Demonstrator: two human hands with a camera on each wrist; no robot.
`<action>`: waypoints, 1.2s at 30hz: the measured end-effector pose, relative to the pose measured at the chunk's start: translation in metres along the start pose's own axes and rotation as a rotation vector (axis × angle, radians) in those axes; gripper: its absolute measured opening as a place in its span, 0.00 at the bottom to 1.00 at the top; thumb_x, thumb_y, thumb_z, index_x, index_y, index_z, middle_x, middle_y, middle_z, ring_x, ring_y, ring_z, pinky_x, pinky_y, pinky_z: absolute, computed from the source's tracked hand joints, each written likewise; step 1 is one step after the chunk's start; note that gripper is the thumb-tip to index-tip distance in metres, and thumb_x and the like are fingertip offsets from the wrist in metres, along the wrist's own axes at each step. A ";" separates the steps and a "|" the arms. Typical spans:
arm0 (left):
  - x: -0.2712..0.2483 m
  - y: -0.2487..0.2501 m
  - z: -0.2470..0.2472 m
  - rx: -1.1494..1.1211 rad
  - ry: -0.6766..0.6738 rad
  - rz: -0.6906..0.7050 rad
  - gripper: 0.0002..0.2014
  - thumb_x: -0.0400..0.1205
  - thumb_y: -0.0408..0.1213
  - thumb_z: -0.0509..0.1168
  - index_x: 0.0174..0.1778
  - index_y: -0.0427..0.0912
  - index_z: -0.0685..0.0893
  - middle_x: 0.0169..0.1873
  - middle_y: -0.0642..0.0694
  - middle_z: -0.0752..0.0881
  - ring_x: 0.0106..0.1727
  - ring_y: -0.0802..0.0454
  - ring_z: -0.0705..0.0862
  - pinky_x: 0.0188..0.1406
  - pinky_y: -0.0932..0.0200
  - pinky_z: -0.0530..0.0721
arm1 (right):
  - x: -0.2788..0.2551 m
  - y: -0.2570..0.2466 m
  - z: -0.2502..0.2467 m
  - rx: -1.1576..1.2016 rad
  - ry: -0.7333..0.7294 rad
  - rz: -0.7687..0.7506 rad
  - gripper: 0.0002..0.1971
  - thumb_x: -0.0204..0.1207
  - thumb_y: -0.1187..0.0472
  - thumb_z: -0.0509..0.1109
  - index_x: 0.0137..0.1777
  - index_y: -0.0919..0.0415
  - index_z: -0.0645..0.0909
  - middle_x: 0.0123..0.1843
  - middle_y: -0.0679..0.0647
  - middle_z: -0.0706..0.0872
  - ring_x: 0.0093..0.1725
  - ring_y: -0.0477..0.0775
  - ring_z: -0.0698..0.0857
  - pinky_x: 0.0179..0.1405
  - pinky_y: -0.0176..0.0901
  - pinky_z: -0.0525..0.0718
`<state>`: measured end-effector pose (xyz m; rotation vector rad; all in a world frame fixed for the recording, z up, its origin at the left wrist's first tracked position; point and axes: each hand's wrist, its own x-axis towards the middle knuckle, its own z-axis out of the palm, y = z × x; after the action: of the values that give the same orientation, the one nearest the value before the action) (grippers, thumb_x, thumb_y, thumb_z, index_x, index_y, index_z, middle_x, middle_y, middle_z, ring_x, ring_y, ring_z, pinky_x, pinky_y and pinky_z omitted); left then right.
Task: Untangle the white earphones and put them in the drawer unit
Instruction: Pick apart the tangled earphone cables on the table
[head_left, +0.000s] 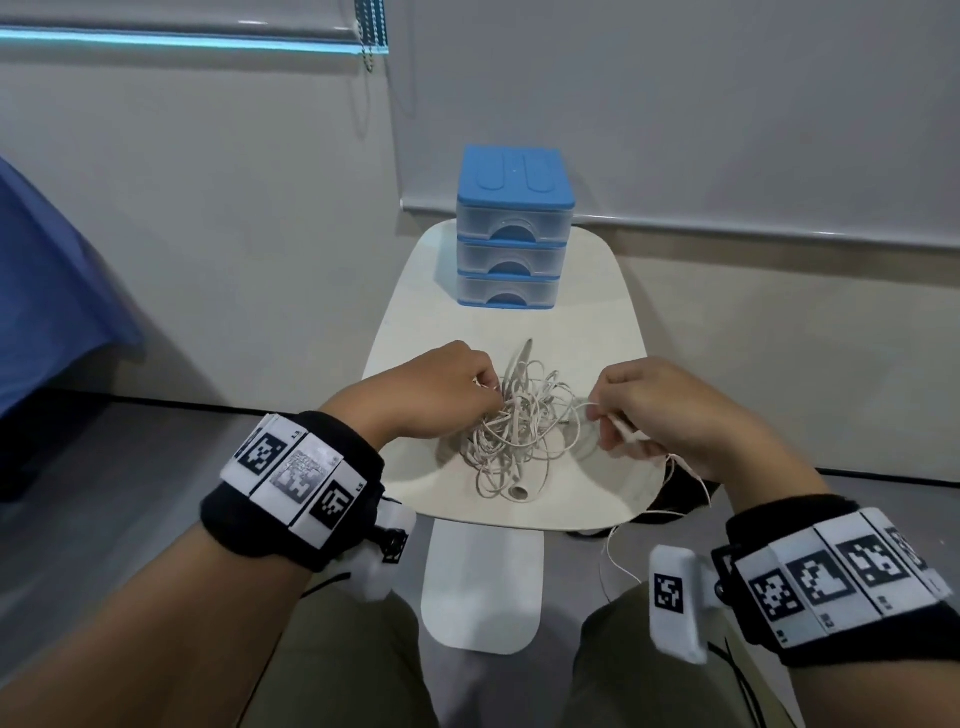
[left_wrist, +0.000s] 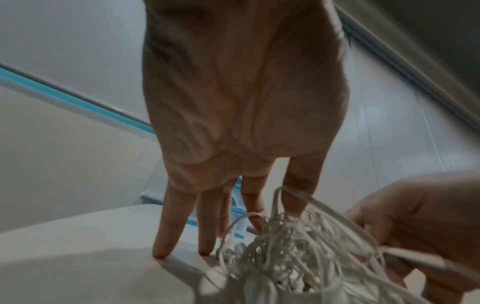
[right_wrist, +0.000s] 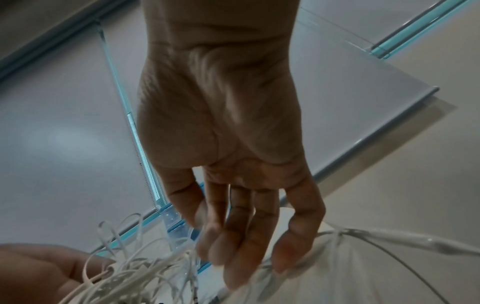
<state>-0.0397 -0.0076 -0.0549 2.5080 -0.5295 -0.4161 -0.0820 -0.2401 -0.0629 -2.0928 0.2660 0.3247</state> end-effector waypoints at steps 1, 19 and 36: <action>0.000 -0.001 -0.001 -0.018 -0.014 -0.006 0.05 0.85 0.41 0.68 0.53 0.46 0.86 0.60 0.50 0.81 0.60 0.49 0.84 0.66 0.47 0.82 | 0.001 -0.001 0.001 -0.042 -0.033 -0.005 0.09 0.78 0.65 0.65 0.40 0.63 0.86 0.36 0.65 0.89 0.35 0.56 0.83 0.41 0.50 0.76; 0.005 -0.008 -0.015 -0.095 -0.109 -0.012 0.06 0.86 0.33 0.67 0.54 0.41 0.89 0.58 0.38 0.89 0.49 0.47 0.82 0.49 0.52 0.80 | 0.005 -0.041 0.059 -0.537 0.152 -0.573 0.02 0.75 0.60 0.79 0.42 0.53 0.93 0.39 0.46 0.82 0.43 0.50 0.83 0.45 0.48 0.83; 0.008 -0.012 -0.017 -0.221 -0.149 0.053 0.09 0.90 0.37 0.63 0.45 0.48 0.83 0.40 0.50 0.82 0.44 0.48 0.77 0.48 0.51 0.77 | 0.002 -0.045 0.049 0.039 0.193 -0.428 0.08 0.68 0.66 0.72 0.29 0.59 0.82 0.38 0.54 0.82 0.35 0.51 0.77 0.40 0.47 0.75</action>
<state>-0.0227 0.0058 -0.0499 2.2581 -0.5737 -0.6103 -0.0724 -0.1750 -0.0520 -2.0808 -0.0655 -0.1378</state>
